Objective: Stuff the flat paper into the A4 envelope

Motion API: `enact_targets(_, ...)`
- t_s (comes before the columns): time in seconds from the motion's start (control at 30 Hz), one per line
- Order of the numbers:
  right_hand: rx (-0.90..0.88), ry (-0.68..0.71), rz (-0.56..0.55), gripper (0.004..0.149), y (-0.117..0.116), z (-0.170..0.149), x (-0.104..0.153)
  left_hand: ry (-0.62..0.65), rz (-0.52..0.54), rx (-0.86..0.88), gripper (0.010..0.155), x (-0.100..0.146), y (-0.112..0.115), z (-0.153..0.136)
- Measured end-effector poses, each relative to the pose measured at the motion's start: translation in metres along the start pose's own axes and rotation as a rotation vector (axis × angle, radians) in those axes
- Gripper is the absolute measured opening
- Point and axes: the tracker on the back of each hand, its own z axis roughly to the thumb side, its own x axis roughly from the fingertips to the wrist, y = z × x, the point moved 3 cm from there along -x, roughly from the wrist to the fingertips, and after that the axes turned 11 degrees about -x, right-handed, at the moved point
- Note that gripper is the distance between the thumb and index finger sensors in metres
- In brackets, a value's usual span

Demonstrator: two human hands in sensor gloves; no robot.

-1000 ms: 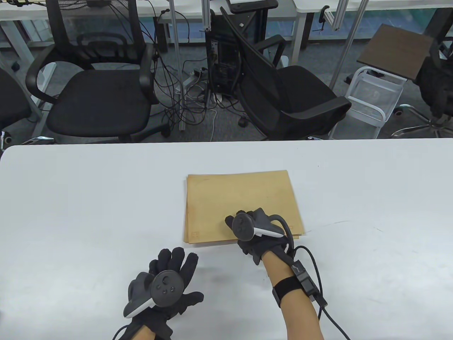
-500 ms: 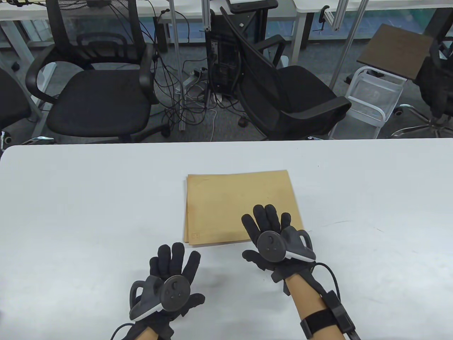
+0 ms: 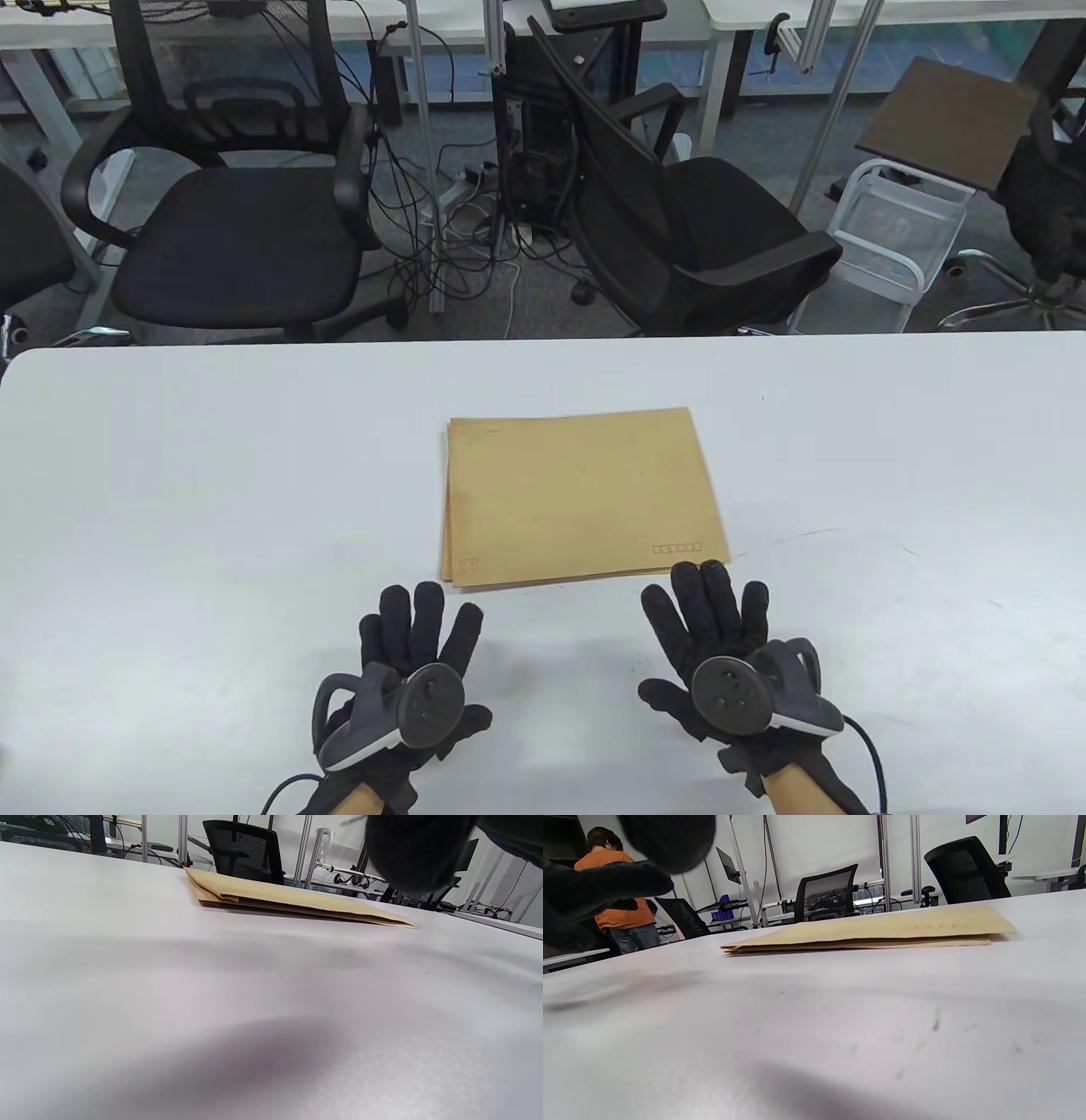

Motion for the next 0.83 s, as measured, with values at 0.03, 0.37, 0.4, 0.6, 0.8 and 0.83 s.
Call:
enact_targets(0.03, -0.004, -0.002, -0.001, 0.094, -0.001, -0.001, 0.002, -0.003, 0.0, 0.001, 0.101, 0.0, 0.0, 0.0)
enact_targets(0.37, -0.022, -0.019, 0.056, 0.095, -0.018, -0.004, 0.001, -0.024, 0.004, -0.008, 0.101, 0.001, 0.0, -0.004)
enact_targets(0.4, -0.015, -0.025, 0.067, 0.095, -0.02, -0.004, 0.001, -0.023, 0.007, -0.005, 0.101, 0.002, -0.001, -0.004)
enact_targets(0.6, -0.022, -0.049, 0.101, 0.095, -0.026, -0.008, 0.0, -0.022, -0.006, -0.008, 0.101, 0.001, 0.002, -0.004)
enact_targets(0.8, -0.036, -0.047, 0.11, 0.095, -0.027, -0.007, -0.001, -0.012, -0.013, 0.007, 0.101, 0.001, 0.003, -0.003)
enact_targets(0.83, -0.036, -0.046, 0.111, 0.095, -0.027, -0.007, -0.001, -0.008, -0.017, 0.01, 0.101, 0.0, 0.003, -0.002)
